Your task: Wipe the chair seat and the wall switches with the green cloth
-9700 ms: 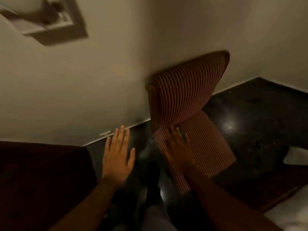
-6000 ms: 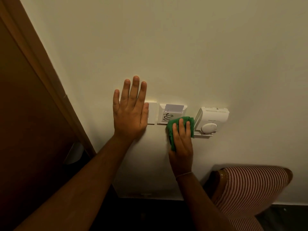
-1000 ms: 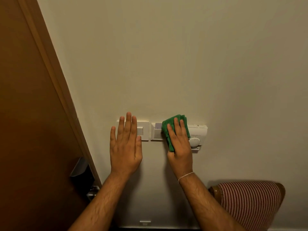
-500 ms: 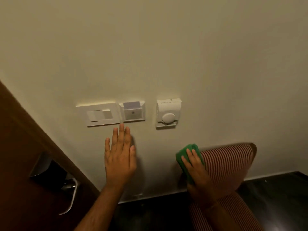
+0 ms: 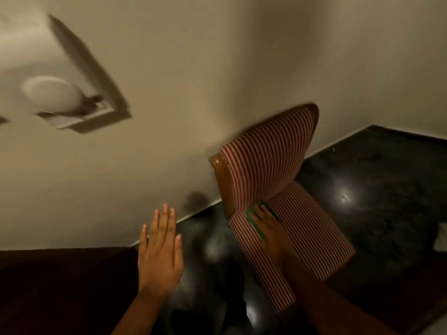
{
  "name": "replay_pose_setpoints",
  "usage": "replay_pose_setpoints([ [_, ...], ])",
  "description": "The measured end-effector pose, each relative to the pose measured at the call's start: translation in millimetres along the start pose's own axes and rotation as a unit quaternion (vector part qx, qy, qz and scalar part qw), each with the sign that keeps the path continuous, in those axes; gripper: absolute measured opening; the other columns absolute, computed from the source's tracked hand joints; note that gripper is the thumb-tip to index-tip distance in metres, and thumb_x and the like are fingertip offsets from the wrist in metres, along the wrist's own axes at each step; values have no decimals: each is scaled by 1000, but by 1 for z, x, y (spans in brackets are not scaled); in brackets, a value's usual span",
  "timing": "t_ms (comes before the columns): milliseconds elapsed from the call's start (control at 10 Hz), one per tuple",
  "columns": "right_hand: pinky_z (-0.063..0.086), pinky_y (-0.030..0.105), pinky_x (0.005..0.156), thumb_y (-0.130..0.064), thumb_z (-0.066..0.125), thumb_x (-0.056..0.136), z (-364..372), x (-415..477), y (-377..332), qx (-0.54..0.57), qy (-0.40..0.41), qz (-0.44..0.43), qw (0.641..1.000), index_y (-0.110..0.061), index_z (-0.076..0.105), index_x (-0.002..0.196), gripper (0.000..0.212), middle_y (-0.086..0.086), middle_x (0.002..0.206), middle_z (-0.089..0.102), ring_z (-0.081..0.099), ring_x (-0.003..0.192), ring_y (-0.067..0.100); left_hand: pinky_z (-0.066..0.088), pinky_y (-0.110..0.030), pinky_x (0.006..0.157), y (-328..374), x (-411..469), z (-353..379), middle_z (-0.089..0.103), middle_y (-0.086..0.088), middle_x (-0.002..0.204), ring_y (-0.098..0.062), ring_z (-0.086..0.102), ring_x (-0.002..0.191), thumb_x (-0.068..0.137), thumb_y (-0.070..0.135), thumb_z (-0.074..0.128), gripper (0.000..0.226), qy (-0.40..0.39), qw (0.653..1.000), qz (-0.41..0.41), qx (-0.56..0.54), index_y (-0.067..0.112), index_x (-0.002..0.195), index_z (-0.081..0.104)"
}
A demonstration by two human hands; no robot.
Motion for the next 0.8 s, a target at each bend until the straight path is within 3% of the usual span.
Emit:
replay_pose_setpoints([
  [100,15,40,136,-33,25,107,60,4,46,-26,-138,61,988,-28,11,171,65,-3,179,-6,-5,168,21,7,-41,137,20,-11,46,34,-13,179,-32,32,166,109,31,36,66,-40,999,12,5,3,169,41],
  [200,26,36,131,-17,39,108,96,9,75,-35,-171,92,980,-35,11,170,70,-4,179,-10,-9,167,21,23,-52,132,33,-23,88,38,-13,177,-32,36,164,109,31,36,65,-73,997,12,5,4,167,45],
  [300,29,36,129,-13,40,109,119,15,100,-49,-170,131,976,-36,10,170,71,-1,179,-12,-10,167,26,17,-49,135,39,-35,121,36,-12,179,-31,33,166,111,33,35,64,-92,995,21,14,6,169,43],
  [500,4,46,137,-9,43,109,152,33,116,-2,-194,168,966,-26,-1,171,77,5,179,-15,-12,167,28,-2,-40,138,34,-36,155,29,-11,182,-30,25,169,114,36,31,65,-126,991,15,29,7,172,37],
  [600,3,57,135,-20,47,110,155,29,108,-15,-216,190,957,-26,-7,171,82,6,178,-18,-14,166,31,4,-44,139,31,-28,154,27,-10,183,-29,22,170,114,36,34,65,-121,992,12,21,8,173,35],
  [700,1,59,135,-46,47,110,136,27,93,-57,-224,196,953,-20,-13,170,89,12,177,-20,-15,165,36,5,-44,138,22,-10,143,27,-9,182,-27,22,170,113,36,36,66,-101,995,1,20,9,173,35],
  [800,1,55,136,-54,34,113,105,31,64,-32,-158,189,969,-17,-10,170,81,10,178,-15,-13,166,33,10,-46,136,11,4,112,30,-10,181,-28,27,168,111,39,35,68,-86,996,-20,5,6,171,38],
])
Point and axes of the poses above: each hand's wrist, its own x-axis towards the middle knuckle, its own z-axis out of the palm, y = z × x, the point moved 10 cm from there along x, towards the middle knuckle
